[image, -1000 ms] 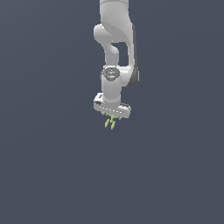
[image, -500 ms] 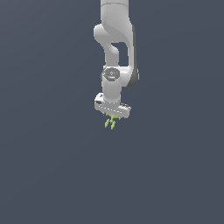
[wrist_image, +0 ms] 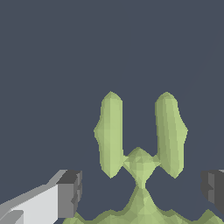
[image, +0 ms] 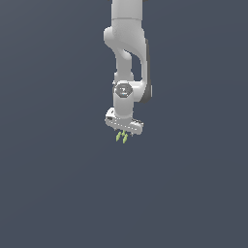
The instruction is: Pick up the object and move it to a goal position.
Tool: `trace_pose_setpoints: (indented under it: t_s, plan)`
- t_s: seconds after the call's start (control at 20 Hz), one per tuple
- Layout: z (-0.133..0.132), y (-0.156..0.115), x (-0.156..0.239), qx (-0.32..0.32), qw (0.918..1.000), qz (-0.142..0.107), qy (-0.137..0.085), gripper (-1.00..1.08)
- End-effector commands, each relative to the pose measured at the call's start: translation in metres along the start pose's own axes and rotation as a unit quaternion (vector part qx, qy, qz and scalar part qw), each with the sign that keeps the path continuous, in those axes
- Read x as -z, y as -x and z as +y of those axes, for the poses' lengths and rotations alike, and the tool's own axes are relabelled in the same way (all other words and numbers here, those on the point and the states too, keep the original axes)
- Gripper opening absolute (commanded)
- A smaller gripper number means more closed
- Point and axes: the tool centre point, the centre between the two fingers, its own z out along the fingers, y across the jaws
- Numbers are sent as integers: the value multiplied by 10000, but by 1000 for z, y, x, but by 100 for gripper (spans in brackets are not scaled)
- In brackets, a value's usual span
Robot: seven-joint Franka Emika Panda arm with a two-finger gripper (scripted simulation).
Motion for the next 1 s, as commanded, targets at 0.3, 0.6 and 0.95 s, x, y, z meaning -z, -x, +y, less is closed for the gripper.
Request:
trace_pose_setpoints:
  t_s: [0.3, 0.6, 0.95]
  plan:
    - [0, 0, -12, -3, 10000, 4, -2, -100]
    - [0, 0, -12, -3, 10000, 4, -2, -100]
    - [-1, -1, -8, -7, 10000, 11, -4, -100]
